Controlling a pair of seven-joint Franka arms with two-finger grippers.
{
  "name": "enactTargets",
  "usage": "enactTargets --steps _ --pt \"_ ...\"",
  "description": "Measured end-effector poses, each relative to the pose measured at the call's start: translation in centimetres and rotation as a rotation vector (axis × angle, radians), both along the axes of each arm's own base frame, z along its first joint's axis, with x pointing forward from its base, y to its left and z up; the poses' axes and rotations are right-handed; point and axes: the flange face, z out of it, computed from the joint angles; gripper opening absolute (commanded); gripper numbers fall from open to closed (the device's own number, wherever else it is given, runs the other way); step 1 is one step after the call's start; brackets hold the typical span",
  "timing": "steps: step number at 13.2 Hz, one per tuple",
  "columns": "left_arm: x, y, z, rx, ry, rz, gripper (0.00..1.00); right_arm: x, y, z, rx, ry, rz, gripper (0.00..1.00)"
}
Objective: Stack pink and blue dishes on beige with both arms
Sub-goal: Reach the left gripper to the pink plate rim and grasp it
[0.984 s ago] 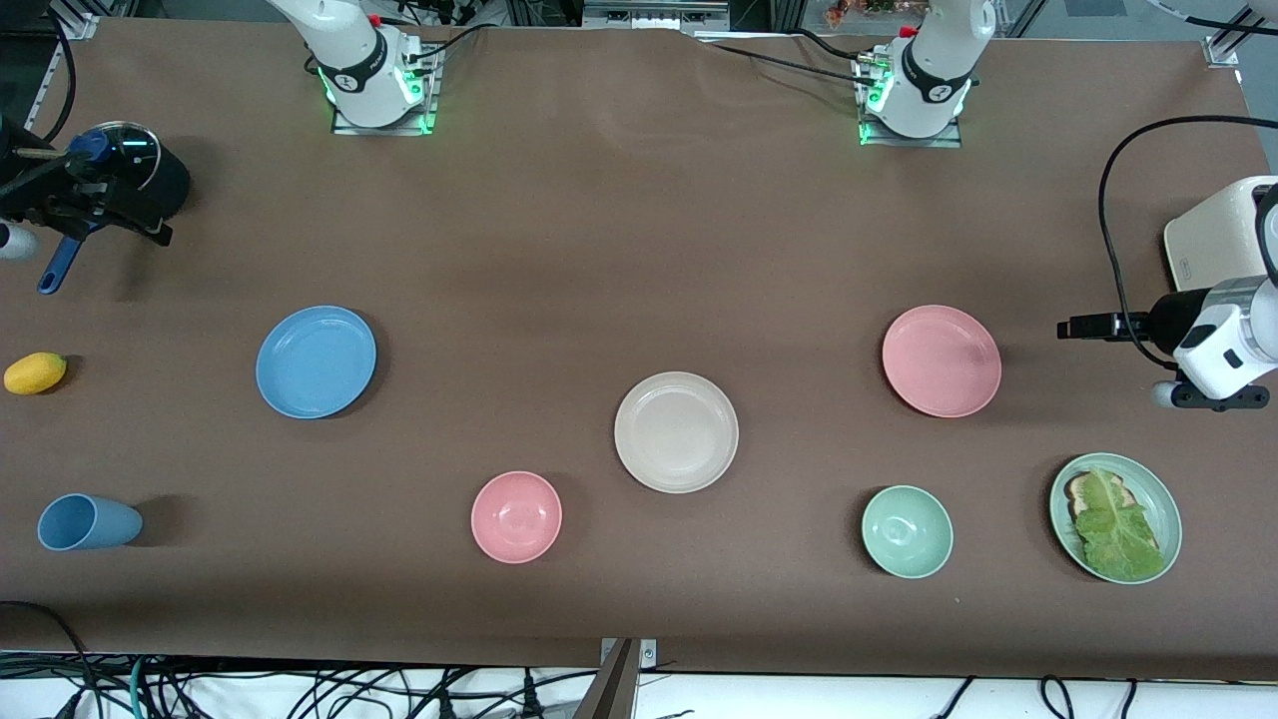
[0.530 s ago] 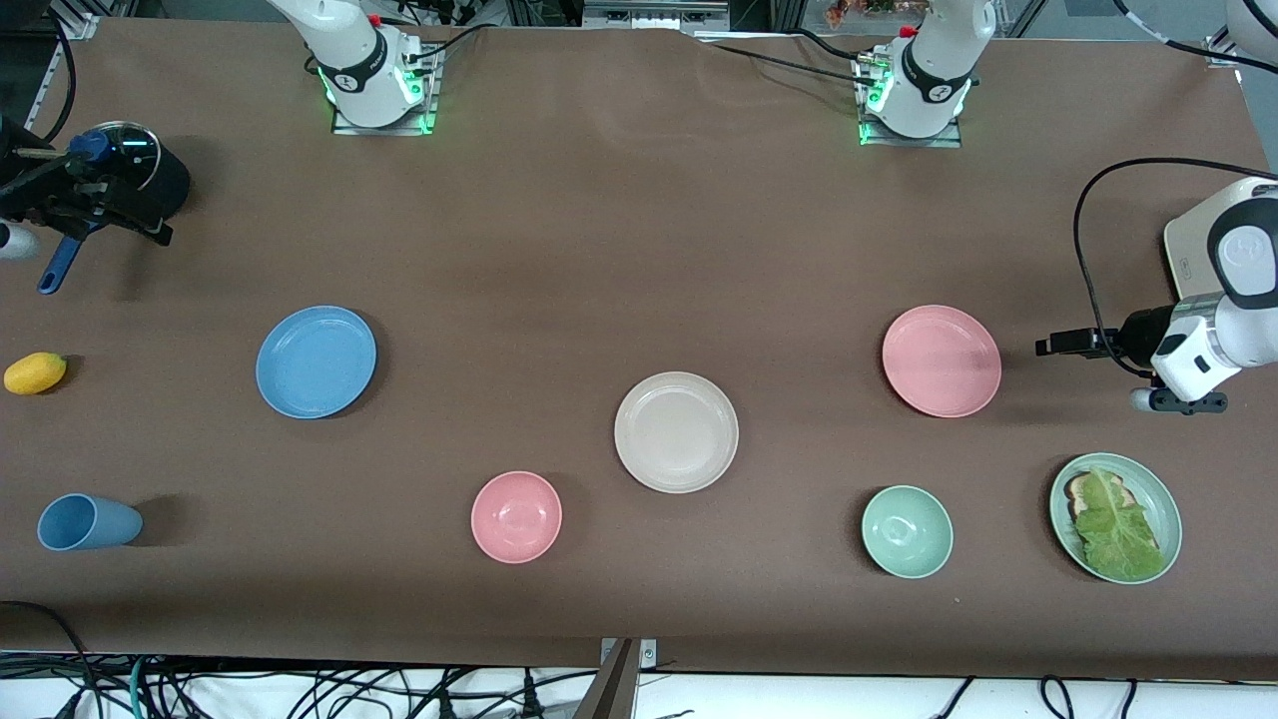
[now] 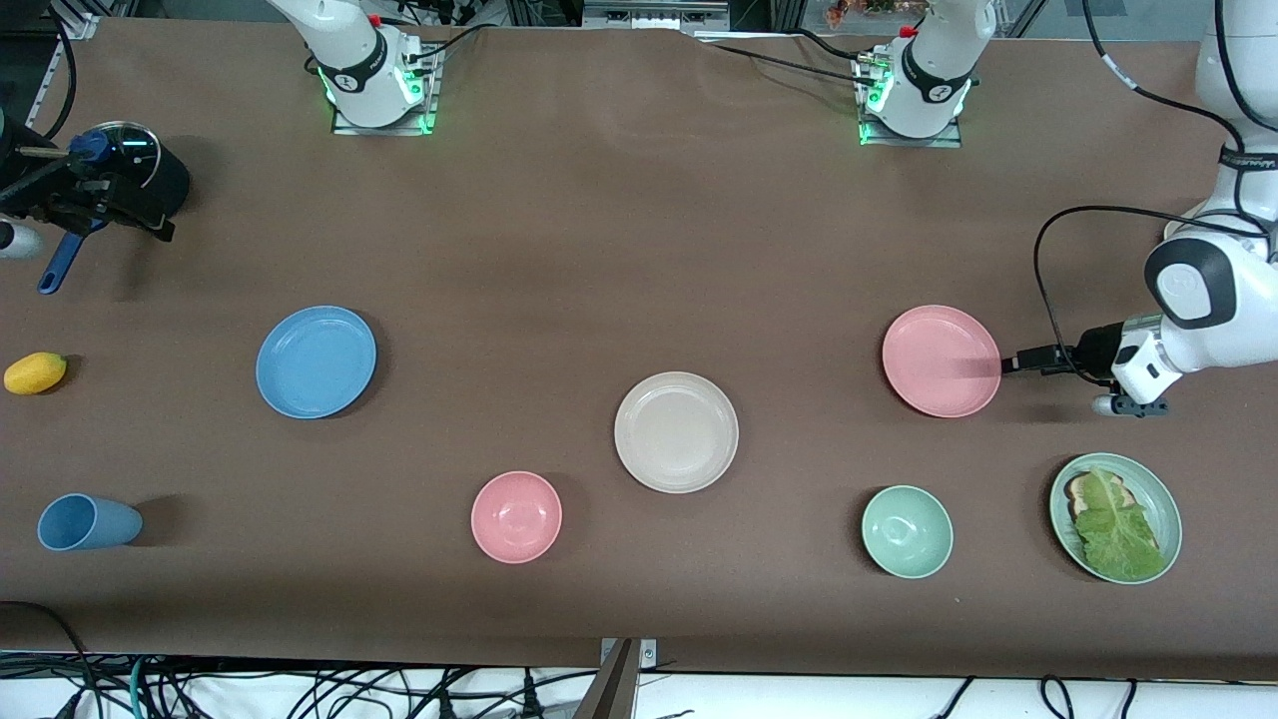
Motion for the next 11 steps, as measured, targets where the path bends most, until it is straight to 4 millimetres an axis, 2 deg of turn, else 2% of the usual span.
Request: enactTargets --steps 5,7,8,9,10,11 --pt "-1.4 -2.3 -2.4 0.006 -0.032 0.001 1.0 -0.1 0.0 -0.1 0.0 0.01 0.0 1.0" --pt "-2.0 -2.6 -2.9 0.003 -0.044 -0.008 0.99 -0.1 0.0 -0.1 0.001 0.01 -0.001 1.0" --pt "-2.1 -2.6 -3.0 0.002 -0.044 -0.01 0.93 -0.1 0.0 -0.1 0.001 0.011 -0.001 1.0" --pt "-2.2 -2.6 -3.0 -0.001 -0.047 -0.011 0.72 -0.1 0.0 -0.1 0.001 0.011 -0.001 1.0" --pt "-2.2 -2.6 -3.1 -0.005 -0.051 -0.013 0.43 -0.1 0.0 -0.1 0.001 0.011 -0.001 1.0" --pt "-2.2 -2.6 -3.1 -0.006 -0.053 -0.017 0.25 -0.1 0.0 -0.1 0.001 0.011 -0.001 1.0"
